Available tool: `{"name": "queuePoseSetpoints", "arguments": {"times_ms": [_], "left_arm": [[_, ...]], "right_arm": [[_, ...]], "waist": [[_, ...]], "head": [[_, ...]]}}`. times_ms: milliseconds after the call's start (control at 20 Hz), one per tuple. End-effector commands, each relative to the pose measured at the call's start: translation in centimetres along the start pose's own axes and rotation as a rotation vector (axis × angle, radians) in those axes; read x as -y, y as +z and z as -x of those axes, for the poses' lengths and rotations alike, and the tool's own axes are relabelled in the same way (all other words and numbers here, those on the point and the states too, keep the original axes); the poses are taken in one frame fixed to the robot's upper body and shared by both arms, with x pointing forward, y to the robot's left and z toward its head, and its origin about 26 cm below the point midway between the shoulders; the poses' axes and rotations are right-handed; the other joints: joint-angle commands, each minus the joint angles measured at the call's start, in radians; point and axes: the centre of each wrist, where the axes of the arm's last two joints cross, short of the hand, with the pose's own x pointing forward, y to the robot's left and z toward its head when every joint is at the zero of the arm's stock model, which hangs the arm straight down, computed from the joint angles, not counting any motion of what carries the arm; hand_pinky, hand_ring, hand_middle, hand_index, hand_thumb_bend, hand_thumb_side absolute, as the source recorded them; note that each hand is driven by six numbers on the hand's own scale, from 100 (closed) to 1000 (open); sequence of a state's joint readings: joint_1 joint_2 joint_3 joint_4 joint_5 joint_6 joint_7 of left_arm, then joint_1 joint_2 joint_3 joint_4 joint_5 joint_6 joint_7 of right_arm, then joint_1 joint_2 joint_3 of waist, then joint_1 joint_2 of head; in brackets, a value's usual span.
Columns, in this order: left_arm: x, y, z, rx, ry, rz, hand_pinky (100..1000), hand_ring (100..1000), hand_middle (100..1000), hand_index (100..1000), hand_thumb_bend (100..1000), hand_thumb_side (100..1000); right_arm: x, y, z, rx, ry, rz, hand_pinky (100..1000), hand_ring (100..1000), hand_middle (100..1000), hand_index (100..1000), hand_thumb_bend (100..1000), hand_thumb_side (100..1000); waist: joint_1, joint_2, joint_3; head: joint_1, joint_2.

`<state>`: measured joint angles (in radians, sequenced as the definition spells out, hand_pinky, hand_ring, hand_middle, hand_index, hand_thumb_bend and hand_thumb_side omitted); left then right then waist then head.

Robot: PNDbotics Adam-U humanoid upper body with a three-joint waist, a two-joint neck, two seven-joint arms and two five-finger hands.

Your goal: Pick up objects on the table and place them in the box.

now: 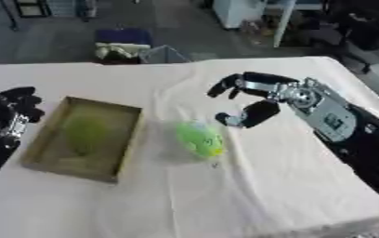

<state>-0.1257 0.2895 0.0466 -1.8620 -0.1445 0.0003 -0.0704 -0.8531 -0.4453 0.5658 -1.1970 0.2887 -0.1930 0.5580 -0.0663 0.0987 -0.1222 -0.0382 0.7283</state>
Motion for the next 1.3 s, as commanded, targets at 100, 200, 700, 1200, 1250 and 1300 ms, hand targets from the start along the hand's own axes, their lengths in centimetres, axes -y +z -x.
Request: {"name": "queuePoseSetpoints", "arguments": {"times_ms": [100,200,700,1200,1250,1300], "left_arm": [[-0.7,-0.2,-0.4,0.018,-0.024,0.000,659,625,651,803,326,754],[-0.7,-0.2,-0.4,0.018,-0.022,0.002,659,625,652,803,325,754],[-0.5,-0.2,-0.4,0.022,-0.015,0.007,660,625,653,803,322,756],[-0.4,-0.4,-0.6,0.030,-0.015,0.008,660,625,653,804,319,758],[-0.4,-0.4,-0.6,0.031,-0.015,0.008,660,625,654,804,319,758],[-0.4,-0.4,-0.6,0.032,-0.015,0.008,660,625,654,804,319,758]], "right_arm": [[0.5,-1.0,-0.8,0.049,0.043,-0.073,813,923,829,883,201,420],[0.2,-1.6,-1.2,0.073,0.047,-0.103,816,927,833,883,201,415],[-1.0,-3.0,-0.8,0.047,0.137,-0.142,828,918,841,878,122,276],[-2.4,-3.5,0.7,-0.020,0.359,-0.098,848,905,846,870,199,273],[-2.6,-3.7,0.8,-0.017,0.372,-0.106,850,904,847,868,205,274],[-2.9,-3.8,0.8,-0.015,0.385,-0.113,850,903,847,868,206,273]], "waist": [[0.006,-0.016,0.001],[0.007,-0.016,0.002],[0.018,-0.011,0.017],[0.029,0.003,0.037],[0.031,0.005,0.040],[0.032,0.006,0.043]], "head": [[0.000,0.003],[-0.001,0.004],[-0.009,0.003],[-0.013,0.002],[-0.014,0.002],[-0.016,0.001]]}}
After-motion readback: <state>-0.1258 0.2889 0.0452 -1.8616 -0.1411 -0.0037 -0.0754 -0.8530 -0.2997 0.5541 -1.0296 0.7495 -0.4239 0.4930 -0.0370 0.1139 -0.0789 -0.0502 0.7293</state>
